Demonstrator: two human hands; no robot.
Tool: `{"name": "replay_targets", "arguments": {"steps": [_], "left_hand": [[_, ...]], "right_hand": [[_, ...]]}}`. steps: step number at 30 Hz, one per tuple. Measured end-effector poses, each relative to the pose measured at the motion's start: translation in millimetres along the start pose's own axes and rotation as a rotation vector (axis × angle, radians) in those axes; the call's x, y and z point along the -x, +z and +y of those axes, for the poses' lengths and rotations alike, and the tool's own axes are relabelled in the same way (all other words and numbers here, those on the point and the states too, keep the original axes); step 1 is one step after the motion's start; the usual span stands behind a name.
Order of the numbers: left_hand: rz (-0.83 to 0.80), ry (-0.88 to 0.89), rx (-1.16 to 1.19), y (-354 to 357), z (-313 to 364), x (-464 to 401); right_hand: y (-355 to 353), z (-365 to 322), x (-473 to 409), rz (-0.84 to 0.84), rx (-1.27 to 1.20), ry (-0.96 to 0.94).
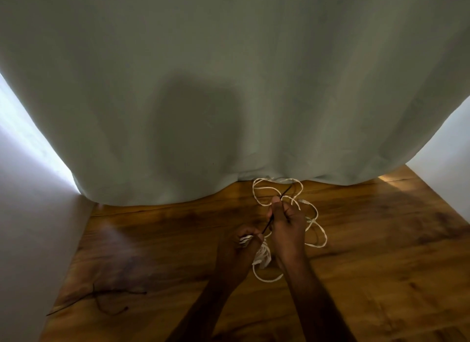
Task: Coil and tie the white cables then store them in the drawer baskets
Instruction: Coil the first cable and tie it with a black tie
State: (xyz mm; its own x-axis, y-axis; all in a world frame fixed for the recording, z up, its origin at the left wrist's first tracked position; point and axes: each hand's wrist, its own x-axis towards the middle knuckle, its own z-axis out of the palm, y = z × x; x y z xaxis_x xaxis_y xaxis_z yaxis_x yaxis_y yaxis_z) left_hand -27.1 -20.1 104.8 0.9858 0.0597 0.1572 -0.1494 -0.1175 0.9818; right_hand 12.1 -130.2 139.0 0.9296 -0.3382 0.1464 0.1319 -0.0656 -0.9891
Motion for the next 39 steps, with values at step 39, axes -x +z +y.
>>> {"name": "replay_targets", "arguments": {"steps": [39], "left_hand": [[0.427, -0.625, 0.523, -19.0, 1.2, -13.5]], "right_hand": [[-20.9, 18.1, 26.1, -0.617, 0.581, -0.289]]}}
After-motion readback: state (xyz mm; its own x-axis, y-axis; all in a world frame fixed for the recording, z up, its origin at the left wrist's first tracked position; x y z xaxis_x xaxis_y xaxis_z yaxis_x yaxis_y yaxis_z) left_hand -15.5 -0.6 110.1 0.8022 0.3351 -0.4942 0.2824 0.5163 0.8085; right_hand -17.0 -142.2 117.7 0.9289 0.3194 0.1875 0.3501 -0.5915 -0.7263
